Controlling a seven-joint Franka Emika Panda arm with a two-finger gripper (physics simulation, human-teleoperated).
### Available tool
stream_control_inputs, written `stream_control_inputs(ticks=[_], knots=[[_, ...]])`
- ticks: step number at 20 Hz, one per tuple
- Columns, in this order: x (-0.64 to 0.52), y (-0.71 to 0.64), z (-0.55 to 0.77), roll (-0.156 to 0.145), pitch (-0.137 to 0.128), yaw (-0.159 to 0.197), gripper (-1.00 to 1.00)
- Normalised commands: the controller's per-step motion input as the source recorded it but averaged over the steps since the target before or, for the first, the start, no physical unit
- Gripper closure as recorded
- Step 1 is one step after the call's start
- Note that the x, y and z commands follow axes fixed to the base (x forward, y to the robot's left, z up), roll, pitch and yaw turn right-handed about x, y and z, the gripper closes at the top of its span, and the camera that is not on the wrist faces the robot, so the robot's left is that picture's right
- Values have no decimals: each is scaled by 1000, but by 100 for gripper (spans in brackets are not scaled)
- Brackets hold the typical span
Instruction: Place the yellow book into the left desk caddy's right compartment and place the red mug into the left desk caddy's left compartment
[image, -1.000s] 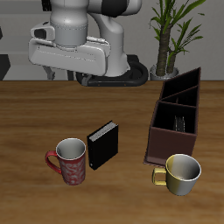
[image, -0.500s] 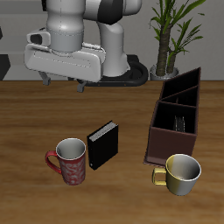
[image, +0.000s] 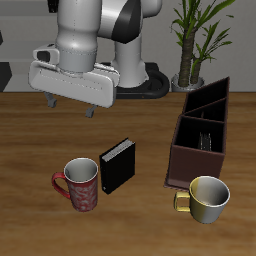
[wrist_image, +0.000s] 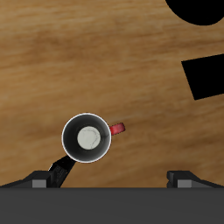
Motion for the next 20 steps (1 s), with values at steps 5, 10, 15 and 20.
stream_control_inputs(ticks=[5, 10, 15, 20], knots=[[44, -119, -243, -35, -3, -31, -100], [50, -52, -251, -6, 14, -30, -100], [133, -81, -421, -23, 24, -58, -100], [48, -1, -275, -9, 21, -38, -100]])
